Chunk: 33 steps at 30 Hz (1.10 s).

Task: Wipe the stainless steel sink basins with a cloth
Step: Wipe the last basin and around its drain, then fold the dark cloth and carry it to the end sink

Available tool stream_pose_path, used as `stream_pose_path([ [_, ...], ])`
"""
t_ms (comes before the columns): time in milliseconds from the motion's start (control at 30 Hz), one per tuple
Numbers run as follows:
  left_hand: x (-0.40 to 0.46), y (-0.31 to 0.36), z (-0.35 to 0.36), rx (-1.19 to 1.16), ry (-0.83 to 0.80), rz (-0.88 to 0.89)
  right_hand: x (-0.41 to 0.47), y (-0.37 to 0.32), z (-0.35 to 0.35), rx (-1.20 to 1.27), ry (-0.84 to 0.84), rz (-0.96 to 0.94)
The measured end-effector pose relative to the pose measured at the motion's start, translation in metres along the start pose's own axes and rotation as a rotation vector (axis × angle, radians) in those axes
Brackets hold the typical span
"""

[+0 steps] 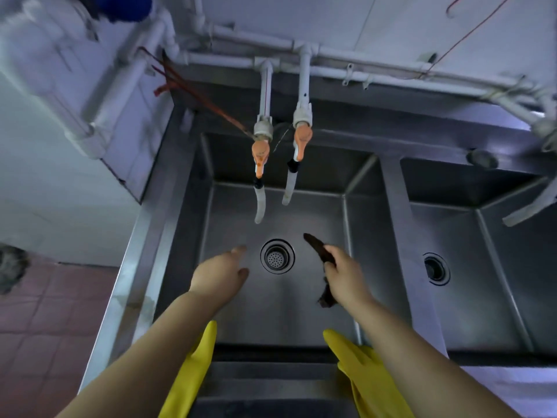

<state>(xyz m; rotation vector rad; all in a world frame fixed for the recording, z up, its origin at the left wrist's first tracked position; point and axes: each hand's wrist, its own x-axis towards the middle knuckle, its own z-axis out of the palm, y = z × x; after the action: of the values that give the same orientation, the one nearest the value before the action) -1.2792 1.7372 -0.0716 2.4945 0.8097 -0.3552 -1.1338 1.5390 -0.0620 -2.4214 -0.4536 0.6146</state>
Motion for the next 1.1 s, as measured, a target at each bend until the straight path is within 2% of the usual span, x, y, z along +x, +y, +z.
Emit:
stream_pose_path([
  [67, -0.016, 0.021, -0.003, -0.178, 0.042, 0.004, -0.018, -0.017, 0.004, 0.007, -0.005, -0.111],
  [233, -0.043, 0.066, -0.027, -0.847, 0.084, -0.058, -0.059, -0.058, 0.014, 0.122, 0.005, -0.451],
  [333, -0.057, 0.077, -0.051, -1.041, 0.196, -0.080, -0.080, -0.078, 0.009, 0.221, 0.071, -0.583],
  [467, -0.076, 0.080, -0.080, -1.021, 0.257, -0.034, -0.099, -0.087, -0.004, 0.125, 0.087, -0.615],
  [633, -0.098, 0.088, -0.110, -0.983, 0.256, 0.116, -0.111, -0.101, -0.040, 0.121, 0.314, -0.561],
  [700, -0.105, 0.093, -0.121, -0.867, 0.280, 0.200, -0.111, -0.108, -0.057, 0.113, 0.259, -0.505],
  [800, -0.110, 0.103, -0.133, -0.756, 0.280, 0.283, -0.110, -0.122, -0.076, 0.193, 0.067, -0.449],
  [933, -0.113, 0.116, -0.140, -0.646, 0.315, 0.384, -0.103, -0.129, -0.091, 0.287, 0.074, -0.437],
  [1100, -0.116, 0.132, -0.124, -0.665, 0.297, 0.341, -0.105, -0.104, -0.112, 0.281, 0.082, -0.388],
])
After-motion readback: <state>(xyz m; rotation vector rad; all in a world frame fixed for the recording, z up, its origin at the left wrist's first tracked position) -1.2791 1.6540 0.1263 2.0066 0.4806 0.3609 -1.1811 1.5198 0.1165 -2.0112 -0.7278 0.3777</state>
